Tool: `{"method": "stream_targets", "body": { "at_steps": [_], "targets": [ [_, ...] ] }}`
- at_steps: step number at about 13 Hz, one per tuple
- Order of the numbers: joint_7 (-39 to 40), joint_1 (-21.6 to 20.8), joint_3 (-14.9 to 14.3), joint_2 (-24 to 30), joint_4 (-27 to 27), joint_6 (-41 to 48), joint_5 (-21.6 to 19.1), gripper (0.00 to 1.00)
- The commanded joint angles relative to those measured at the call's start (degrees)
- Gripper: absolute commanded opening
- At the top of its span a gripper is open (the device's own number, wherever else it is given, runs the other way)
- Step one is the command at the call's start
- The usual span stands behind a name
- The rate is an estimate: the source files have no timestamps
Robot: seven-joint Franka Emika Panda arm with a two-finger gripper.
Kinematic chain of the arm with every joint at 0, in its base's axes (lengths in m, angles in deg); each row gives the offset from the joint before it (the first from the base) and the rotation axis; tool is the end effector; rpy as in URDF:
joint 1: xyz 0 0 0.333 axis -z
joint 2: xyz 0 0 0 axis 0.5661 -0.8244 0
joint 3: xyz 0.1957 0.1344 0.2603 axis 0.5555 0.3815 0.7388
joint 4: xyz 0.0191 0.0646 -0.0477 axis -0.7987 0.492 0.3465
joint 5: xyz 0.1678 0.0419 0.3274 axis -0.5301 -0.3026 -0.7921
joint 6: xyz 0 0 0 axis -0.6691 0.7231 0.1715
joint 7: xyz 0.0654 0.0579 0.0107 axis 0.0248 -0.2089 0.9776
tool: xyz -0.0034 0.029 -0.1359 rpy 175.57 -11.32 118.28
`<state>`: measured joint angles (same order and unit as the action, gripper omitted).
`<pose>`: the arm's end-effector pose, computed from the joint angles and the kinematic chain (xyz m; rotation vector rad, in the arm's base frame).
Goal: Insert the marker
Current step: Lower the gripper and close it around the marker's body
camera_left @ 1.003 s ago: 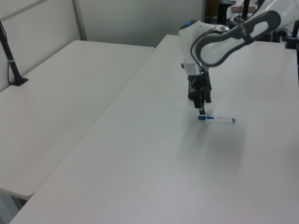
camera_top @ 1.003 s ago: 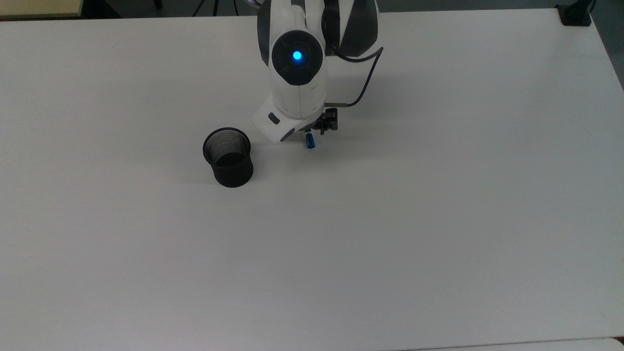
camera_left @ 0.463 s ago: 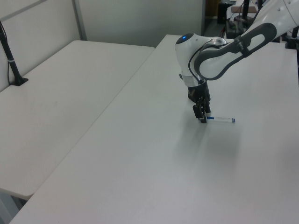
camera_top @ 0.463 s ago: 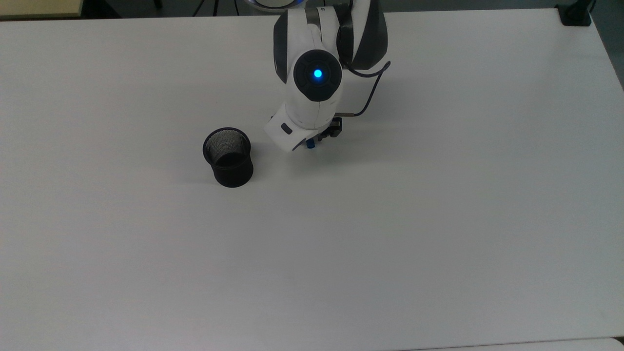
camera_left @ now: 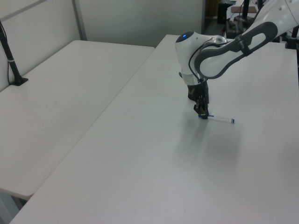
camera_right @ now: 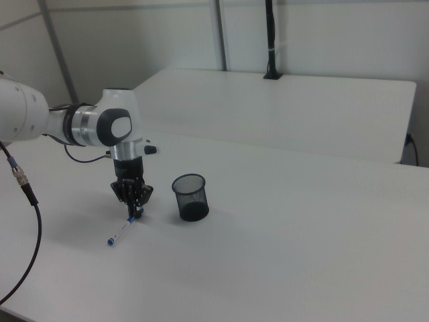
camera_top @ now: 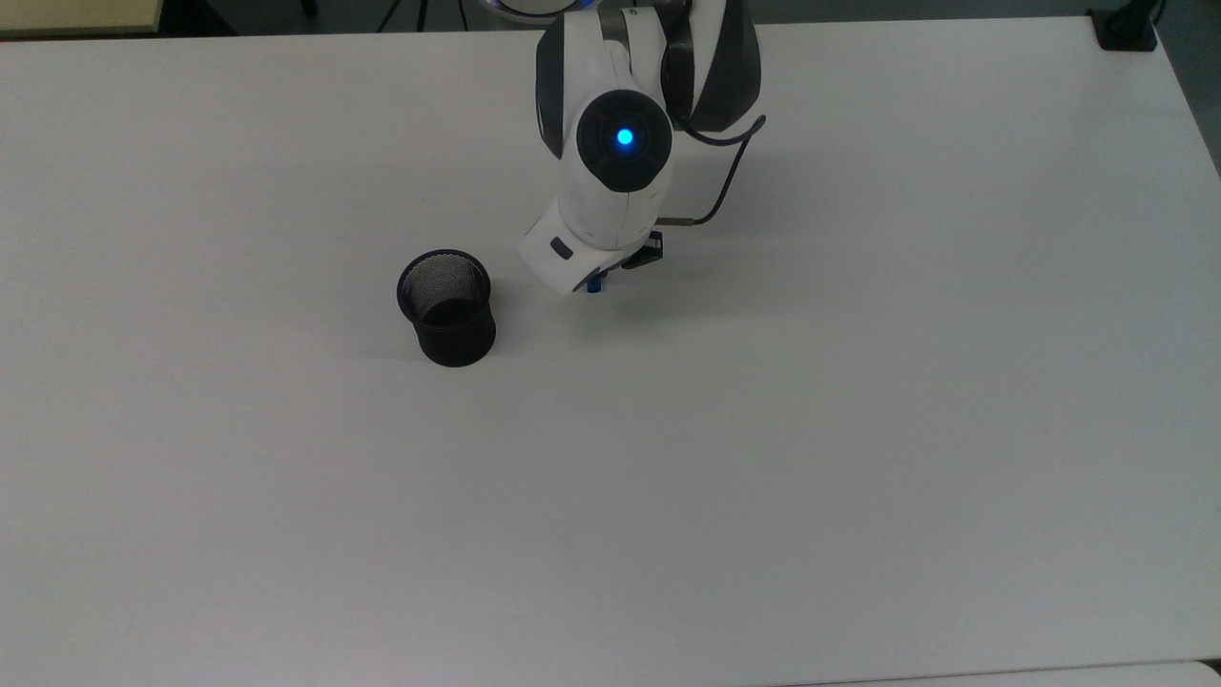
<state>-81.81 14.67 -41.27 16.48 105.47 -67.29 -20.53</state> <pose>0.6081 0.1153 0.3171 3.0393 0.0722 -0.3709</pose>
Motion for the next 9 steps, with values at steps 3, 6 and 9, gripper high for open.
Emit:
{"method": "stream_targets", "body": {
  "at_steps": [3,6,9],
  "targets": [
    [-1.7,-1.4,-0.5,0.2,1.7,-1.2,1.5,0.0],
    [-1.7,-0.4,-0.9,4.6,1.5,0.0,1.4,0.0],
    [-1.7,1.4,-1.0,7.4,1.1,0.1,1.4,0.0]
  ]
}}
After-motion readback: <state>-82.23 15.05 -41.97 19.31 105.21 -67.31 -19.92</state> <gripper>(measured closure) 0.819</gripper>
